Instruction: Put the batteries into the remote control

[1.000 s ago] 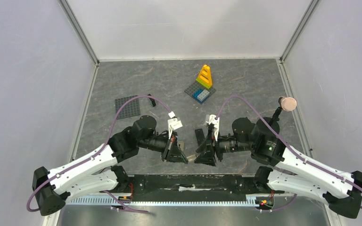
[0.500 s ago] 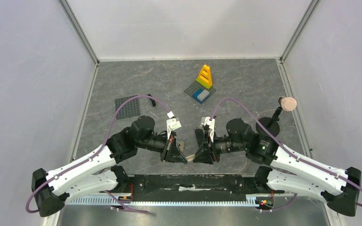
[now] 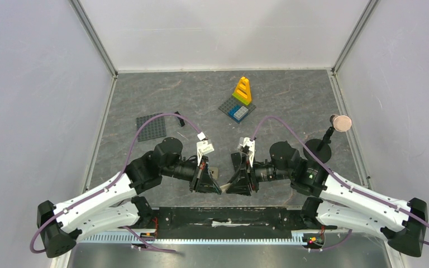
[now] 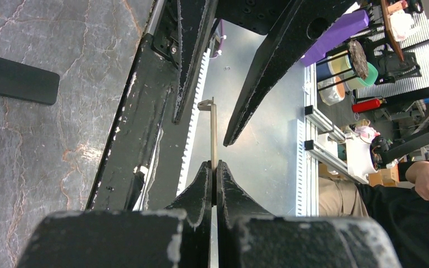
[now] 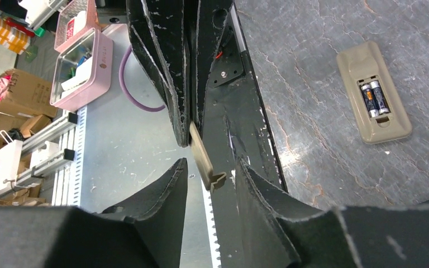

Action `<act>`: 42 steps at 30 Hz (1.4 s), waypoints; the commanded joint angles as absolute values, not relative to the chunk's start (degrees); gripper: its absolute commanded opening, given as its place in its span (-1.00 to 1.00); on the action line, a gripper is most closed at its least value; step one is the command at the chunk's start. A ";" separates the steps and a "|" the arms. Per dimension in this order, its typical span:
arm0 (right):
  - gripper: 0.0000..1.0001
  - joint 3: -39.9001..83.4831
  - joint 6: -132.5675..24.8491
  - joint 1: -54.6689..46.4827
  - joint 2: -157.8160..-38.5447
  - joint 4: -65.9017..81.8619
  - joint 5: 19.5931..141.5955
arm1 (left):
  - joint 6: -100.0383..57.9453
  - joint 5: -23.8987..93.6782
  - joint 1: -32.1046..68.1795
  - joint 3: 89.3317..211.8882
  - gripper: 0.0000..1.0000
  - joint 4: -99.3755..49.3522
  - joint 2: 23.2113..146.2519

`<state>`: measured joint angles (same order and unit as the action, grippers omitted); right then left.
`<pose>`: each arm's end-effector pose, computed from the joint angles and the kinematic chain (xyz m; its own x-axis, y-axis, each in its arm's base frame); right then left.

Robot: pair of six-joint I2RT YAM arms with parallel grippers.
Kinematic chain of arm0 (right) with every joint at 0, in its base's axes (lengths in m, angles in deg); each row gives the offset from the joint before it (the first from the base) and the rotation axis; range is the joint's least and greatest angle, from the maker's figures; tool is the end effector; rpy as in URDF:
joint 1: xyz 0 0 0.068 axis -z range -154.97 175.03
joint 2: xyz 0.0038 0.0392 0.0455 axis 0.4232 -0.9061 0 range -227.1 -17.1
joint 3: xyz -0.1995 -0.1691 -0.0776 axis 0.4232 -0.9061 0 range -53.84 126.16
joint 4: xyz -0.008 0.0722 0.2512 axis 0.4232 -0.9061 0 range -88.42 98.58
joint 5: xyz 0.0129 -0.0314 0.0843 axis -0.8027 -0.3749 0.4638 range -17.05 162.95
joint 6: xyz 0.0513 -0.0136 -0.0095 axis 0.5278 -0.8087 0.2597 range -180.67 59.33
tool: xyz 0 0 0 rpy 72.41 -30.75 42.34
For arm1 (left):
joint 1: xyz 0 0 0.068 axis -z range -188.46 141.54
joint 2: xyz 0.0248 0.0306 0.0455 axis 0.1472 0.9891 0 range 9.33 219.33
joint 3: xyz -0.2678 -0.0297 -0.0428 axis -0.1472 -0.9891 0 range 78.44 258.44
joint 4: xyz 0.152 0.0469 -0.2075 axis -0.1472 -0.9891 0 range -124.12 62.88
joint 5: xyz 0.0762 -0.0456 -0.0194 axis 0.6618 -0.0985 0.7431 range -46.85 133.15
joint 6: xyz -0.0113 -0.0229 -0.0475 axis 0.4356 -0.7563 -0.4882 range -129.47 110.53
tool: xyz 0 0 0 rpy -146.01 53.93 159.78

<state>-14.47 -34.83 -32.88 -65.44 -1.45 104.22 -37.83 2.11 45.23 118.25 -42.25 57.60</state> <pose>0.0877 0.1748 0.2979 -0.5849 -0.2316 -0.7773 -0.8110 0.1546 0.5642 0.0924 -0.1652 0.2935 -0.6666 0.3021 -0.6815 0.7357 0.1197 -0.6666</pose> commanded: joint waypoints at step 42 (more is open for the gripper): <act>-1.00 -13.77 0.32 -32.89 -99.80 21.23 81.59 | -64.04 38.14 19.72 107.20 0.37 -53.57 56.43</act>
